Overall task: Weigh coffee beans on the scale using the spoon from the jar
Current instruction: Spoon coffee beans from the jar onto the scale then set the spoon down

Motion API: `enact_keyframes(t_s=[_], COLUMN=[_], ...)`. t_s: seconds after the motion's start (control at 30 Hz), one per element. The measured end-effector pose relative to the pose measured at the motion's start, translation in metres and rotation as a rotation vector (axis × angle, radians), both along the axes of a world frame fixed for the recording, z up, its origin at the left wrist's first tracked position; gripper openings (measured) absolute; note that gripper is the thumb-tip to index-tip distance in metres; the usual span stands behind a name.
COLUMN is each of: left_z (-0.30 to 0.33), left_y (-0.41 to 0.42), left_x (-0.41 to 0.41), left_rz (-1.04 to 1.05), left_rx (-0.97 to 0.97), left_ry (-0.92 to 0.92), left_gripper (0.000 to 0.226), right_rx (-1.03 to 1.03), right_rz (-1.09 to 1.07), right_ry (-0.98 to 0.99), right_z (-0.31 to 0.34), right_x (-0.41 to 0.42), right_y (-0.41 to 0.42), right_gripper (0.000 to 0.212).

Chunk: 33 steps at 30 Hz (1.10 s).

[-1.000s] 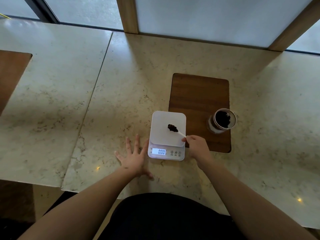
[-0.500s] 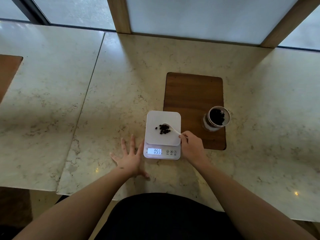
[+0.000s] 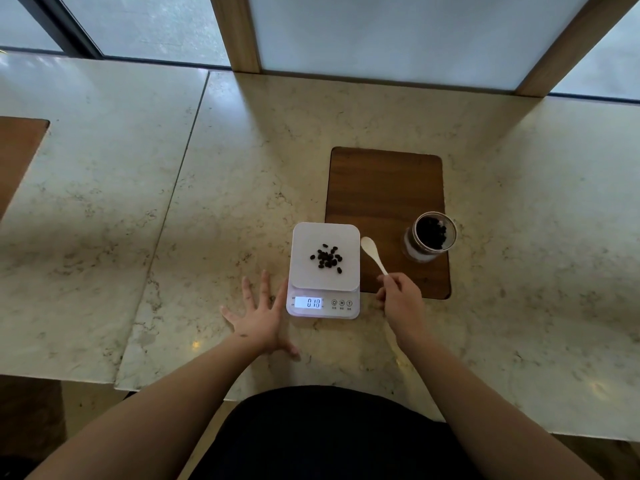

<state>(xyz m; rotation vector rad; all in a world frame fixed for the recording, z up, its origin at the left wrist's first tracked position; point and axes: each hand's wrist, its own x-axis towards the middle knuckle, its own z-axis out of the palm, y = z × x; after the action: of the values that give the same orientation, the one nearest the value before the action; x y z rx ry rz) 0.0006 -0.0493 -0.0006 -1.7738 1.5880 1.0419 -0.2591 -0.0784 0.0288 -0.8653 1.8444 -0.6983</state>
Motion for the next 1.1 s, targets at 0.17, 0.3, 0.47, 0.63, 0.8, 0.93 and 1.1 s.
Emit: enact_keyframes(t_s=[0.17, 0.3, 0.47, 0.63, 0.8, 0.93, 1.1], left_z=[-0.001, -0.002, -0.001, 0.001, 0.002, 0.0, -0.003], left_y=[0.0, -0.001, 0.001, 0.001, 0.002, 0.001, -0.001], left_x=[0.001, 0.0, 0.002, 0.0, 0.0, 0.001, 0.001], left_rz=[0.001, -0.001, -0.003, -0.004, -0.011, -0.01, -0.007], left_rx=[-0.003, 0.004, 0.001, -0.009, -0.012, -0.012, -0.002], left_ry=[-0.003, 0.003, 0.0, 0.011, 0.012, 0.011, -0.001], left_gripper=[0.159, 0.158, 0.158, 0.158, 0.157, 0.159, 0.16], right_rx=[0.21, 0.287, 0.298, 0.29, 0.258, 0.249, 0.257], right_rz=[-0.171, -0.281, -0.339, -0.318, -0.337, -0.336, -0.3], right_ry=[-0.34, -0.421, -0.419, -0.505, -0.579, -0.571, -0.518], right_z=[-0.004, -0.017, -0.034, -0.047, -0.051, -0.05, -0.045], right_x=[-0.021, -0.033, -0.041, -0.053, -0.054, -0.053, -0.051], right_y=[0.033, 0.057, 0.071, 0.076, 0.076, 0.077, 0.076], right_gripper=[0.028, 0.027, 0.028, 0.025, 0.024, 0.024, 0.027])
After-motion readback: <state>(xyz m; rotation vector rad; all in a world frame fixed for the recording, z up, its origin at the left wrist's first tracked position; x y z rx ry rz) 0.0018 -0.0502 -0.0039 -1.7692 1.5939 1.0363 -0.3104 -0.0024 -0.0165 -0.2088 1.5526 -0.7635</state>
